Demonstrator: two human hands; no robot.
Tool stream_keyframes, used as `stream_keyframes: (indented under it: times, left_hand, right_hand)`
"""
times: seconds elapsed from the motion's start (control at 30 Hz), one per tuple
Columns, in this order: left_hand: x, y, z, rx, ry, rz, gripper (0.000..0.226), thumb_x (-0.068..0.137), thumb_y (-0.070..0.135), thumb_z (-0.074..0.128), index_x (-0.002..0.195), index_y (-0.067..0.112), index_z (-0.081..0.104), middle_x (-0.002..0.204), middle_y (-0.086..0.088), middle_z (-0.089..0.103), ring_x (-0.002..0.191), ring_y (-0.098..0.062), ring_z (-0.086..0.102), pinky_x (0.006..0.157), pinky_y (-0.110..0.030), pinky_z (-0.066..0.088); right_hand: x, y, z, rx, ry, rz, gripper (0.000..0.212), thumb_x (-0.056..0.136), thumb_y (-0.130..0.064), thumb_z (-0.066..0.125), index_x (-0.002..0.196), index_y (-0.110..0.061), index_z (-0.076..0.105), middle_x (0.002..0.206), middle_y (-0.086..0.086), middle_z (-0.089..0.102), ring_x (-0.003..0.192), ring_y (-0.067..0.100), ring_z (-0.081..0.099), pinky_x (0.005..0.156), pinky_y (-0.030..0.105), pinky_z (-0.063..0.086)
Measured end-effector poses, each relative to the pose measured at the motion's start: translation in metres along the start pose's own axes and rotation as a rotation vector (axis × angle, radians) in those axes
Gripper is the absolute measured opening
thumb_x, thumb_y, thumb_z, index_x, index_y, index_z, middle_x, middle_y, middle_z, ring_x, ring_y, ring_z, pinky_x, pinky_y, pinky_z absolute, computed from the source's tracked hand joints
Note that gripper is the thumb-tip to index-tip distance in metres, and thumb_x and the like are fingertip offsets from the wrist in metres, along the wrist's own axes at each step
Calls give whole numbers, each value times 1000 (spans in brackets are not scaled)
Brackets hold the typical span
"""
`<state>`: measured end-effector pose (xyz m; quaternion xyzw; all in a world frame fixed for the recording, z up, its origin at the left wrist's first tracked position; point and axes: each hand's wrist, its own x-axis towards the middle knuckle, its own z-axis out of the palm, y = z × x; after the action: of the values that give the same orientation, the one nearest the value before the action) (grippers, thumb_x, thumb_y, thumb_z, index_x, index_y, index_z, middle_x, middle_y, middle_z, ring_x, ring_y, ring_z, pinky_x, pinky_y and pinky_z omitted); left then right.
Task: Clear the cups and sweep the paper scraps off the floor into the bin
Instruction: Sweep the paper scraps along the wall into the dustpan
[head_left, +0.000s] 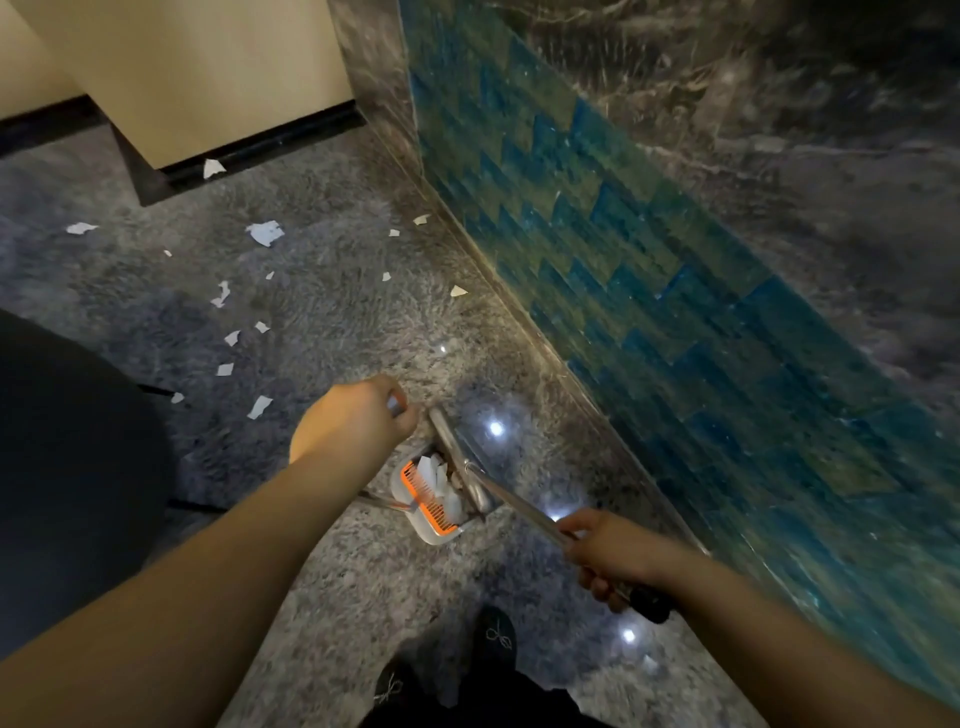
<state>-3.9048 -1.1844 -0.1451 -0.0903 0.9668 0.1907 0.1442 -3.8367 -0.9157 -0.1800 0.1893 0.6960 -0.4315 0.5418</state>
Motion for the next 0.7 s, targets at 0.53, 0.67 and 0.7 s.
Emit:
stream_keyframes:
  times: [0.53, 0.67, 0.7]
  left_hand:
    - [65, -84, -77, -156, 233, -236, 17, 89, 39, 65, 89, 22, 67, 83, -6, 68, 82, -29, 63, 69, -35, 52]
    - [104, -97, -96, -164, 221, -273, 16, 89, 39, 64, 86, 24, 65, 76, -2, 62, 76, -25, 58, 66, -32, 46]
    - [113, -100, -101, -164, 216, -277, 16, 89, 39, 64, 85, 24, 65, 76, -2, 63, 76, -25, 59, 65, -32, 46]
  right_hand:
    - [40, -153, -13, 179, 163, -143, 21, 99, -8, 43, 111, -26, 42, 68, 11, 46, 42, 12, 41, 37, 17, 33]
    - [62, -201, -25, 121, 231, -145, 28, 97, -4, 41, 121, -15, 50, 65, 11, 45, 45, 15, 40, 40, 21, 33]
    - [68, -211, -30, 119, 248, -141, 32, 96, -1, 40, 126, -10, 50, 64, 10, 44, 45, 15, 40, 40, 21, 32]
